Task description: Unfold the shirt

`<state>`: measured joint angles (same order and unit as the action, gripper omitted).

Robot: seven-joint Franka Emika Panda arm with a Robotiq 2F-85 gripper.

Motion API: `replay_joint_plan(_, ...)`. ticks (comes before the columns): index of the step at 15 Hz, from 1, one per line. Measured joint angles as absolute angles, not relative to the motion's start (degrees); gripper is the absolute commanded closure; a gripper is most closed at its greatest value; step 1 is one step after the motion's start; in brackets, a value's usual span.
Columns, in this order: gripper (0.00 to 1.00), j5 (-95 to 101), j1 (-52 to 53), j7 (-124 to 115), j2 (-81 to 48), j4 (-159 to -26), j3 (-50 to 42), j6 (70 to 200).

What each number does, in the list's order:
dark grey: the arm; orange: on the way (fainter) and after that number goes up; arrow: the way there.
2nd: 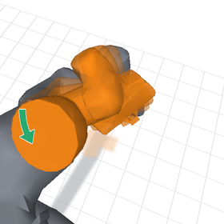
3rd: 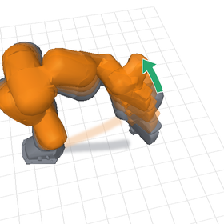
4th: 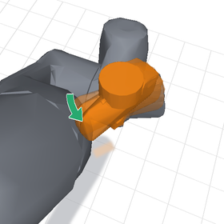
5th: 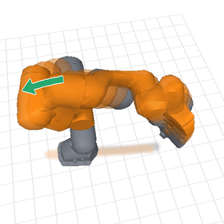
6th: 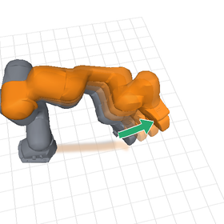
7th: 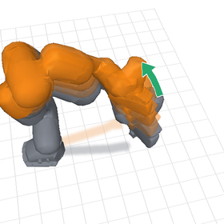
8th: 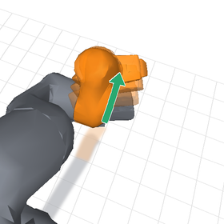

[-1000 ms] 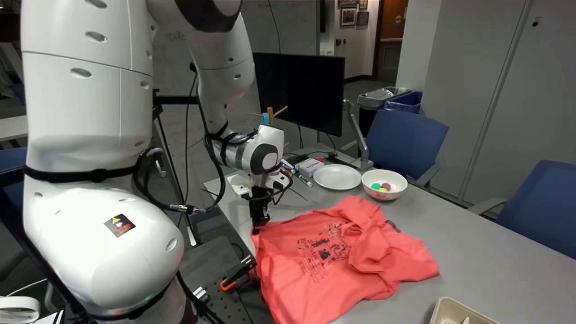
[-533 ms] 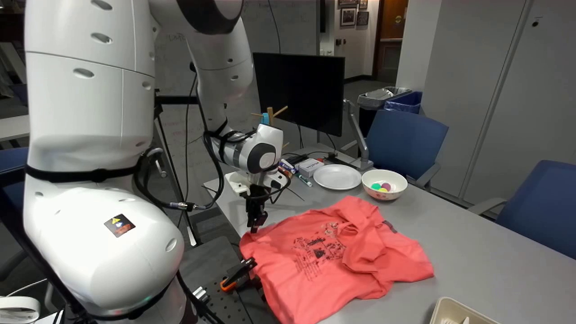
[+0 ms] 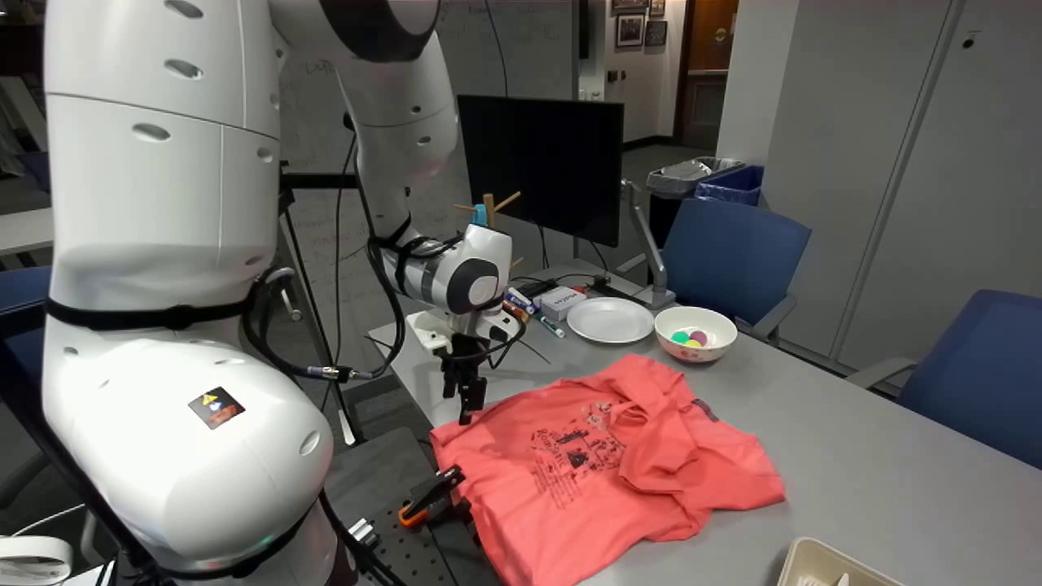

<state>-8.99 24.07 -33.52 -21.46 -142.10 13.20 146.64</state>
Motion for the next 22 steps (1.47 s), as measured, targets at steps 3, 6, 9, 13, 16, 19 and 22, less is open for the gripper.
replay_joint_plan(3, 0.00, -7.87, 24.07, -31.61, -20.05, -142.77, 13.10, 145.58)
replay_joint_plan(6, 0.00, -3.99, 23.71, -28.31, -16.82, -144.38, 12.36, 145.03)
replay_joint_plan(9, 0.00, -0.02, 21.46, -23.26, -13.49, -145.97, 10.96, 144.78)
replay_joint_plan(13, 0.00, 2.08, 16.01, -15.53, -10.17, -146.79, 8.37, 144.80)
replay_joint_plan(16, 0.00, 3.45, 12.87, -12.85, -6.34, -147.51, 6.89, 144.89)
replay_joint_plan(19, 0.00, 3.45, 11.28, -11.99, -0.69, -149.71, 6.71, 144.89)
replay_joint_plan(22, 0.00, 2.52, 11.17, -11.95, 5.90, -153.46, 6.80, 145.02)
